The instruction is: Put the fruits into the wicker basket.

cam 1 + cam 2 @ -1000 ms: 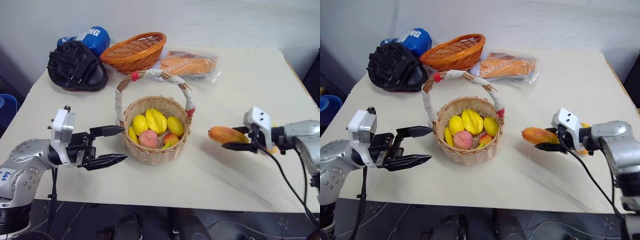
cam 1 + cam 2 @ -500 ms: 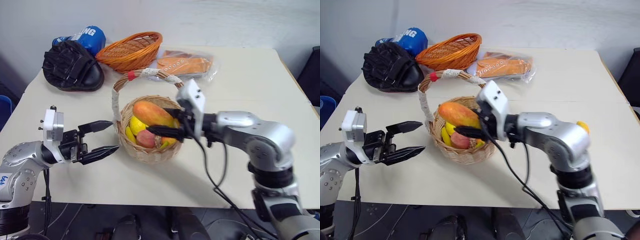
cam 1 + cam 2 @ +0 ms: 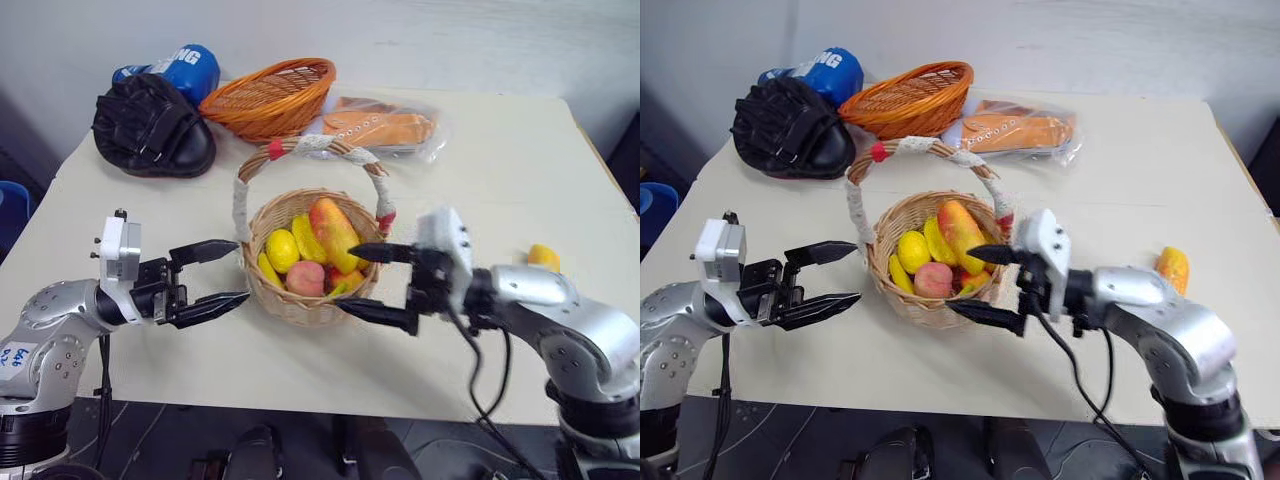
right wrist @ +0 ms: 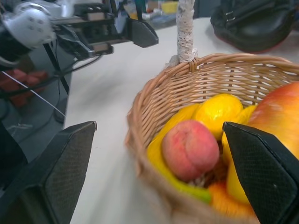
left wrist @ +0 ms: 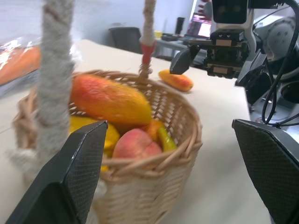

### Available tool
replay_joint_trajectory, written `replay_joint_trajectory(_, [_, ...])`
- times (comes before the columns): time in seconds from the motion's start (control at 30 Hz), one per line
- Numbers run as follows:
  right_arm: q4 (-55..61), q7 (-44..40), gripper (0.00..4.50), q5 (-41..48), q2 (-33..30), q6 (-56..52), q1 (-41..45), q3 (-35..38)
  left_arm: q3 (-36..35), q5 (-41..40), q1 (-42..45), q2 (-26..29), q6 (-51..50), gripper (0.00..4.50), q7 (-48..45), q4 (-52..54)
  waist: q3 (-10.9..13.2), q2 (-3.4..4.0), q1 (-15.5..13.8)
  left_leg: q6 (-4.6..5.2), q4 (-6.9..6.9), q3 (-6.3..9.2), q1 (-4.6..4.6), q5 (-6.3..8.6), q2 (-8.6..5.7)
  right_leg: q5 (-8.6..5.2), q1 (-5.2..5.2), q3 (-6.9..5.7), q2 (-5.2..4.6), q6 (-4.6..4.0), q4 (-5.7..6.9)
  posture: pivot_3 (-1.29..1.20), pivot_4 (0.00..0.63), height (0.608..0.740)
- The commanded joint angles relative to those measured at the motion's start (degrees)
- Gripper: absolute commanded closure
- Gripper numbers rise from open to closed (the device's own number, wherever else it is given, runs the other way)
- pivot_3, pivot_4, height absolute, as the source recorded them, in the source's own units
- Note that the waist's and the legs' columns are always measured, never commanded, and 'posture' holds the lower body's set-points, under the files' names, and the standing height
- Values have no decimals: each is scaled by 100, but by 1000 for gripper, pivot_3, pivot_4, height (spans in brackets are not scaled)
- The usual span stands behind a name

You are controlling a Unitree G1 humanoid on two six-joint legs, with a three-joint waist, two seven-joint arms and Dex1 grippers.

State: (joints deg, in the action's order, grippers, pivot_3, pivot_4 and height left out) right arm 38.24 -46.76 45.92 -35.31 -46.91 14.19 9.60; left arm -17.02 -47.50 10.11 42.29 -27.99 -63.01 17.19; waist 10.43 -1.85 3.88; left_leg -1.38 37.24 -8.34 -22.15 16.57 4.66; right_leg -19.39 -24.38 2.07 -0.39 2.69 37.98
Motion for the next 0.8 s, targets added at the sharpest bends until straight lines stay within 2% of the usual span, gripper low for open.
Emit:
replay_joint_trajectory(0.03, [196,-195,23,-369,218,1387,-1313,1407,255,-188,164,-89,-45,0,-77,404,-1,-2,-42,1,-1,-1,1,-1,-2,2,1,1,0,4,1,0,150,740])
replay_joint_trajectory(0.17, [-407,-127,23,-1021,610,2726,-2521,2430,483,-277,356,-241,-143,0,38,606,-1,-2,-52,2,4,-5,9,-5,-7,9,8,9,4,13,3,0,150,740])
replay_joint_trajectory(0.23, [-940,-297,23,-1459,950,3736,-3329,3013,661,-195,474,-251,-151,0,-43,604,-1,-3,-68,6,3,-5,24,-12,-11,17,22,13,6,16,4,0,150,740])
replay_joint_trajectory(0.3, [-1367,-295,23,-1731,1340,4474,-3976,3374,824,-60,511,-202,-114,0,-183,581,-1,-2,-74,3,-14,-2,86,-9,-14,14,82,12,9,15,-12,0,150,740])
replay_joint_trajectory(0.43, [-1745,-138,23,-1929,1962,5211,-4805,3461,926,-26,702,-232,-144,0,-213,395,-3,9,-51,5,-23,-1,116,5,-13,4,109,11,6,6,-14,0,150,740])
replay_joint_trajectory(0.63, [-2036,132,23,-2019,2392,5728,-5213,3210,967,-53,875,-257,-200,0,-215,247,-4,12,68,3,-27,-4,123,7,-6,3,108,11,6,-5,-4,0,150,740])
replay_joint_trajectory(0.73, [-1906,385,23,-1889,2269,5627,-5010,3110,965,-61,905,-261,-219,0,-206,229,-4,12,86,2,-27,-3,122,8,-6,2,107,12,4,-6,-3,0,150,740])
replay_joint_trajectory(0.8, [-1704,577,23,-1599,1909,5174,-4655,3089,955,-84,915,-261,-236,0,-189,230,-4,13,98,2,-25,-3,121,7,-6,2,107,11,3,-6,-3,0,150,740])
